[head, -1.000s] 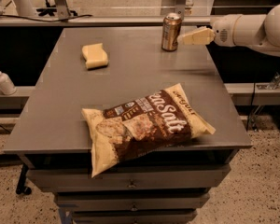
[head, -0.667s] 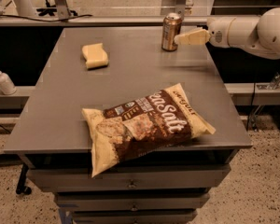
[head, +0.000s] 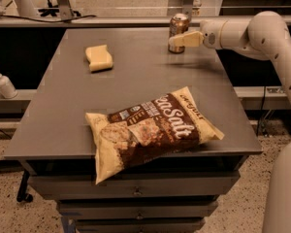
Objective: Move orange can near sponge
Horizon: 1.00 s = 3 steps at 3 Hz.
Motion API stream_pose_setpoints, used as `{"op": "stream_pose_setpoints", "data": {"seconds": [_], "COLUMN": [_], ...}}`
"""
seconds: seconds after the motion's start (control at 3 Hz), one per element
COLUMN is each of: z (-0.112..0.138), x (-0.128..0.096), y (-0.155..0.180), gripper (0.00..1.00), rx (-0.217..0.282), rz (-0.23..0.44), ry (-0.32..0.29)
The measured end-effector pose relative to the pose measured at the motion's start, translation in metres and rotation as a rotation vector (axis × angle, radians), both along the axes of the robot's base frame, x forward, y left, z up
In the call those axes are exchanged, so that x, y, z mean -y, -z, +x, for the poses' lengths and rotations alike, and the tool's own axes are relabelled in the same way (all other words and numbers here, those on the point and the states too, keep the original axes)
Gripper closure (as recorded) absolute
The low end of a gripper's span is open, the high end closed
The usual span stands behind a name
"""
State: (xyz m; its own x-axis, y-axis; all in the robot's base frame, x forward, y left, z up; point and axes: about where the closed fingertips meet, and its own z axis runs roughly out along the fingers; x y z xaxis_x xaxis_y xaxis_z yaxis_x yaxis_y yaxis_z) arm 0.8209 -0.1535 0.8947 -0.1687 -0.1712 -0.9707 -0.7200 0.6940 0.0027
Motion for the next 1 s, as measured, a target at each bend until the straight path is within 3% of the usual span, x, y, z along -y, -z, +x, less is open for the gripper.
{"op": "stream_pose_setpoints", "data": {"seconds": [0.67, 1.0], "z": [0.018, 0.018], "x": [-0.026, -0.032], "y": [0.015, 0.006], "gripper": [0.41, 0.65], "rx": [-0.001, 0.021], "rz": [0.02, 0.026], "ry": [-0.049, -0.062]}}
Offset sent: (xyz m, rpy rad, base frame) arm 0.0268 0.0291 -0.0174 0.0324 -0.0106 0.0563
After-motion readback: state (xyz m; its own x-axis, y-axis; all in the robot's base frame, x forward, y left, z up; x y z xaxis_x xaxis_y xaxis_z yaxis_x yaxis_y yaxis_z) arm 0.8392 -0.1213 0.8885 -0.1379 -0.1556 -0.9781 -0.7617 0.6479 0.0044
